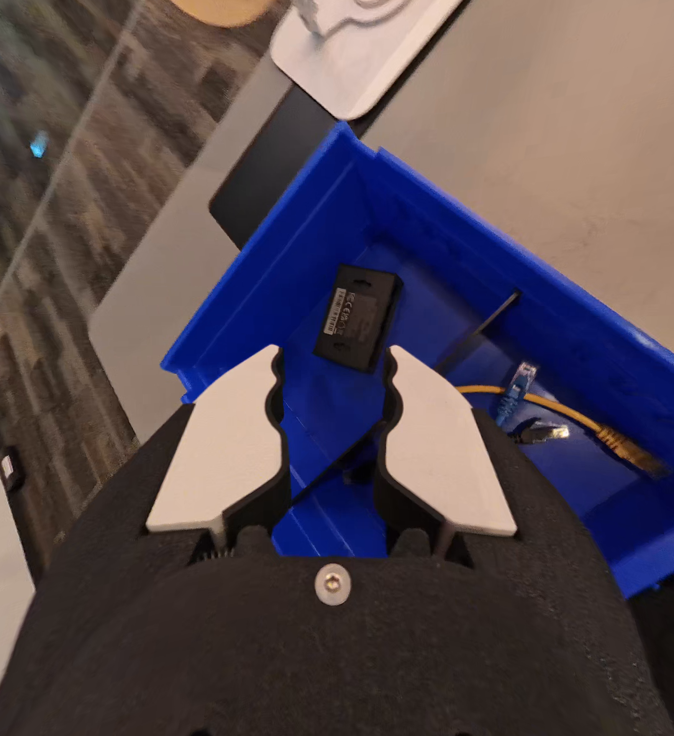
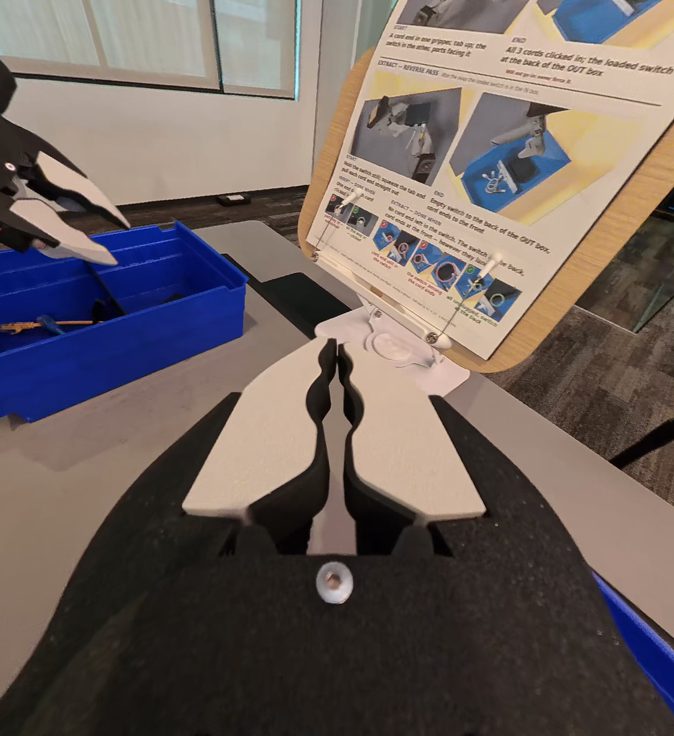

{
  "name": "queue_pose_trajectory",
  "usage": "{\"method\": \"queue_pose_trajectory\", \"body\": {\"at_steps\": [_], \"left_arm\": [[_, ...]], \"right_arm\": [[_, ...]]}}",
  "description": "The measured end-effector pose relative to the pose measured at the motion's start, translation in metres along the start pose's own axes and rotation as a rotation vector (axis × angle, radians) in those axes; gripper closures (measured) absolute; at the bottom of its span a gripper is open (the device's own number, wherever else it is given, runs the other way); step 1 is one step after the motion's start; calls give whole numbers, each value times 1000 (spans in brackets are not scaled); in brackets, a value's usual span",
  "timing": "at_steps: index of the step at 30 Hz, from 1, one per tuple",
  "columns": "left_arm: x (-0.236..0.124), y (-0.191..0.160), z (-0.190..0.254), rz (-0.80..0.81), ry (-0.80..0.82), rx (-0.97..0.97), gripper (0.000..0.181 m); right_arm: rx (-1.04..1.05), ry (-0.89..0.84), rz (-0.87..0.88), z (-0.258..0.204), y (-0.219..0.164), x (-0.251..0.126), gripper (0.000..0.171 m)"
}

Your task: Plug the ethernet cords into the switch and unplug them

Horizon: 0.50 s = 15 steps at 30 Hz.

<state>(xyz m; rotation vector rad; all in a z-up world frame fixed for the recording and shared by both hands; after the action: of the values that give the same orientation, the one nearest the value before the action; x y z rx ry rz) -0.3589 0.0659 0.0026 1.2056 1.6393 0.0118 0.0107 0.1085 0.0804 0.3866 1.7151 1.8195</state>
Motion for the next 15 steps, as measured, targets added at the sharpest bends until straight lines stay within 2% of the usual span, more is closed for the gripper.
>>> {"method": "queue_pose_trajectory", "body": {"at_steps": [2,5,10,15], "left_arm": [[14,-6,-1,-76,-42,63,134],[39,-16,-6,-177,-86,140,136],[76,-23,-5,-247,-218,150,140],[96,-28,3,-305,-373,134,138]], "right_arm": [[-31,-54,13,7,2,-4,171],[-61,3,22,0,7,-12,170],[-112,-23,33,-1,18,-26,162],[-106,-25,45,2,20,-31,161]]}}
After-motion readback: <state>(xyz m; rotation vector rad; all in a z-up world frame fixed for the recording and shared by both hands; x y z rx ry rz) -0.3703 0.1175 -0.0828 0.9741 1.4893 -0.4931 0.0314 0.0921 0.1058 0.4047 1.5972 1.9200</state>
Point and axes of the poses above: each gripper's, where its closed fingertips meet, x out along the fingers, y out of its top, z = x × y across the jaws, the point moved 3 cm from there along -x, back along the fingers, and after that the axes turned 1 degree about y, right-handed, at the moved point
